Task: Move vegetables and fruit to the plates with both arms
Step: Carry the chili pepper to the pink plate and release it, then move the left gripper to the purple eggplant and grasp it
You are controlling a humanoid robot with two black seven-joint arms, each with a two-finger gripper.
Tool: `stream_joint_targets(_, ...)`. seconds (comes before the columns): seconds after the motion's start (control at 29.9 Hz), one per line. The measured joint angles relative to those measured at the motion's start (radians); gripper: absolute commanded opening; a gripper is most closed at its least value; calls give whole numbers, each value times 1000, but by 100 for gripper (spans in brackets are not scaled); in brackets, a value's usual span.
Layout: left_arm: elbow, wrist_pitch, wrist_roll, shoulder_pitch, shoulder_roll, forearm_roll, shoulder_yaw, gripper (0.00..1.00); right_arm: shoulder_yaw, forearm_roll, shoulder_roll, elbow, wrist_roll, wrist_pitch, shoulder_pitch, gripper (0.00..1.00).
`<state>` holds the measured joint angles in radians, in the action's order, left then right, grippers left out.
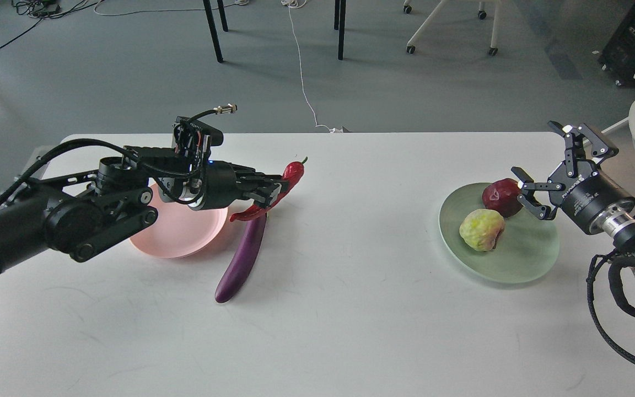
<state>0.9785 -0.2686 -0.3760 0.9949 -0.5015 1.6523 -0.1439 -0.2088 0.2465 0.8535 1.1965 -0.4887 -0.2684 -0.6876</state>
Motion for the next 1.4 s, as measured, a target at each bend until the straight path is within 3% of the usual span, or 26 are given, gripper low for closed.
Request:
stream_joint_targets(0.2, -13, 0, -53, -46, -147, -3, 4, 17, 2, 0, 1, 0, 0, 0, 0, 97)
stream_joint_targets(0.47, -174, 9, -66, -91, -154, -7, 1, 24, 2, -1, -1, 0, 0, 2, 1, 97)
stream_joint_targets(0.54, -187, 9, -67, -93, -153, -7, 1, 32, 2, -1, 0, 1, 0, 2, 1, 97)
stream_joint_targets(0.77, -193, 5, -69, -93, -152, -7, 1, 78, 3, -1, 1, 3, 0, 2, 1, 97)
stream_joint_targets(0.97, -184, -1, -69, -93, -154, -5, 1, 80, 3, -1, 1, 10, 0, 3, 6, 97)
stream_joint_targets(1.17, -29, -9, -69, -64, -167, -3, -10, 84, 3, -2, -3, 9, 0, 3, 7, 97)
stream_joint_targets(1.27, 89, -14, -58, -40, -169, -3, -13, 91, -3, -2, -7, 9, 0, 4, 7, 97)
stream_joint_targets(1.4, 214, -26, -34, -35, -164, -2, -16, 92, -11, -3, -8, 9, 0, 5, 8, 97)
